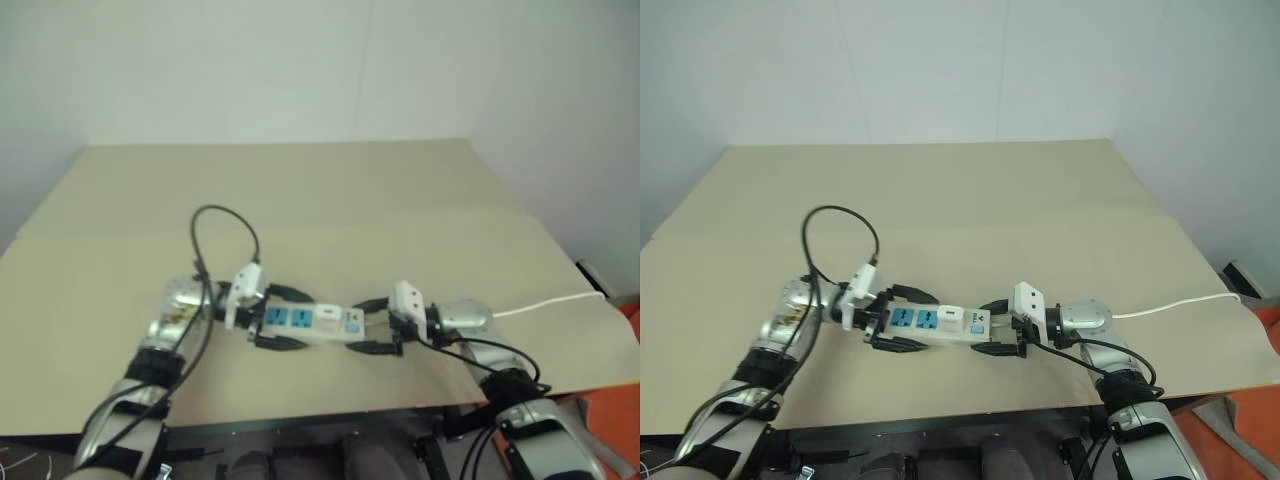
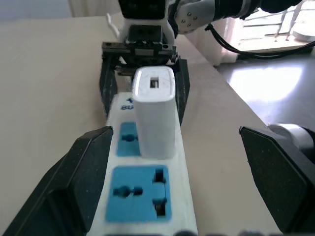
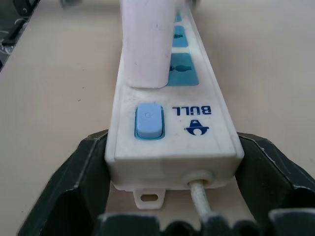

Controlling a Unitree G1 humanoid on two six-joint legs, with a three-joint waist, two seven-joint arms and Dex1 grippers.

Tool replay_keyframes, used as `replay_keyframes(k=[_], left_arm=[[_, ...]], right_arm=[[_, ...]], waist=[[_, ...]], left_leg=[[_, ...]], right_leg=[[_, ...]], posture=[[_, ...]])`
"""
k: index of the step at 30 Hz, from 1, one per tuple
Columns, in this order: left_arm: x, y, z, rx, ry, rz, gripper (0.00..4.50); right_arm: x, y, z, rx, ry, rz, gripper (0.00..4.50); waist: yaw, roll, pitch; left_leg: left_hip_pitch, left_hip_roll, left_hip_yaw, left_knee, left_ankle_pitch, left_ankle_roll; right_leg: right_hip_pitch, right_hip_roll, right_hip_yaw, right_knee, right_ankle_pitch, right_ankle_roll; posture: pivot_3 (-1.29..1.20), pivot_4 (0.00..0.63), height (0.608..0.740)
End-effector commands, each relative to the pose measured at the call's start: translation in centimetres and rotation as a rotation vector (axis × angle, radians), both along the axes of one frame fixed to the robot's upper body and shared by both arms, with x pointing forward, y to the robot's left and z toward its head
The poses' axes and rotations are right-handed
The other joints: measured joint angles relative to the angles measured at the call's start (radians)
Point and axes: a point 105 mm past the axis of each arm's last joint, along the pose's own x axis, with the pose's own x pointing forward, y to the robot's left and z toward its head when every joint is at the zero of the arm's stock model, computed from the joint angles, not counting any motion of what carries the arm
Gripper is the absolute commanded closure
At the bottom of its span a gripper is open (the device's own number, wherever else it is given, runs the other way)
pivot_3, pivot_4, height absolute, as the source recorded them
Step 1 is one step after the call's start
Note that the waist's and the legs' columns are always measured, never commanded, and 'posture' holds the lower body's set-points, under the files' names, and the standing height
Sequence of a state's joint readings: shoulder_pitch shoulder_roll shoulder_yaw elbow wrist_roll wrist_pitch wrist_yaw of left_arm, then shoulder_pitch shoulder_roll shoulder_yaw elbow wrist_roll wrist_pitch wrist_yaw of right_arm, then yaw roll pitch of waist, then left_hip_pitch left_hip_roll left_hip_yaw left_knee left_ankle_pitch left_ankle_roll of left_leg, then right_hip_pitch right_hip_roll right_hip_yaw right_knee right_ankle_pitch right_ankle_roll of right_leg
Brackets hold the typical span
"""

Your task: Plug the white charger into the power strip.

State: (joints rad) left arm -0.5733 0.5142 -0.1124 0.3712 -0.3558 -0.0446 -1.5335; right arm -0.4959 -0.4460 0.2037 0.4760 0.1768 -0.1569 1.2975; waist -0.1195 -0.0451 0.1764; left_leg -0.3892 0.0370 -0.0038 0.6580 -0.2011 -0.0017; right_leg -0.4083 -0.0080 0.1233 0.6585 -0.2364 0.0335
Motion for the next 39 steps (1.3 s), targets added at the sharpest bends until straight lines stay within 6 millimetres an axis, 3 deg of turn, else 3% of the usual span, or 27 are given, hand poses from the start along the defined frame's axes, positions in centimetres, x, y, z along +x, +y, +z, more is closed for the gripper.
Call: replay_keyframes(k=[1,7,13,19,22,31,39], left_arm=[[0.3,2.1,3.6,-0.102,-0.097,0.107,0.00],[-0.5,7.1,6.2,-0.134,-0.141,0.298,0.00],[-3.3,12.5,5.1,0.005,-0.119,0.438,0.00],[-4.7,13.5,5.2,0.046,-0.104,0.468,0.00],[-4.2,13.2,5.7,0.045,-0.105,0.464,0.00],[-2.7,12.4,6.3,0.054,-0.056,0.391,0.00],[-1.2,12.3,7.3,0.089,-0.045,0.339,0.00]], right_arm=[[0.1,-0.6,0.5,0.004,-0.015,-0.011,0.02],[-0.2,-3.5,2.3,0.002,-0.098,-0.058,0.02],[-2.4,-10.5,6.3,-0.080,-0.195,-0.122,0.02],[-5.2,-14.6,9.9,-0.188,-0.253,-0.140,0.02],[-6.0,-14.9,11.1,-0.203,-0.268,-0.166,0.02],[-8.1,-14.0,11.7,-0.187,-0.281,-0.260,0.02],[-8.0,-13.6,12.5,-0.193,-0.312,-0.290,0.02]], waist=[[0.001,0.001,0.001],[0.012,0.001,0.001],[0.027,0.005,0.004],[0.048,0.005,0.005],[0.053,0.005,0.005],[0.059,0.005,0.005],[0.055,0.005,0.005]], left_leg=[[-0.002,0.000,0.000,0.000,0.000,0.000],[-0.014,-0.001,0.001,0.000,0.000,0.000],[-0.017,-0.001,0.003,-0.001,0.000,0.000],[-0.016,0.000,0.007,-0.001,0.000,0.000],[-0.016,-0.001,0.008,-0.001,0.000,0.000],[-0.017,-0.003,0.009,-0.001,0.000,0.000],[-0.019,-0.003,0.010,-0.001,0.000,0.000]], right_leg=[[-0.002,-0.001,0.000,0.000,0.000,0.000],[-0.014,-0.002,0.000,-0.001,0.001,0.001],[-0.017,-0.005,-0.001,-0.003,0.000,0.001],[-0.016,-0.008,-0.003,-0.004,-0.005,-0.004],[-0.016,-0.010,-0.004,-0.004,-0.005,-0.004],[-0.016,-0.012,-0.004,-0.005,-0.003,0.000],[-0.015,-0.012,-0.004,-0.011,0.000,0.006]], posture=[[0.00,0.150,0.740],[0.00,0.150,0.740],[0.00,0.150,0.740],[0.00,0.150,0.740],[0.00,0.150,0.740],[0.00,0.150,0.740],[0.00,0.150,0.740]])
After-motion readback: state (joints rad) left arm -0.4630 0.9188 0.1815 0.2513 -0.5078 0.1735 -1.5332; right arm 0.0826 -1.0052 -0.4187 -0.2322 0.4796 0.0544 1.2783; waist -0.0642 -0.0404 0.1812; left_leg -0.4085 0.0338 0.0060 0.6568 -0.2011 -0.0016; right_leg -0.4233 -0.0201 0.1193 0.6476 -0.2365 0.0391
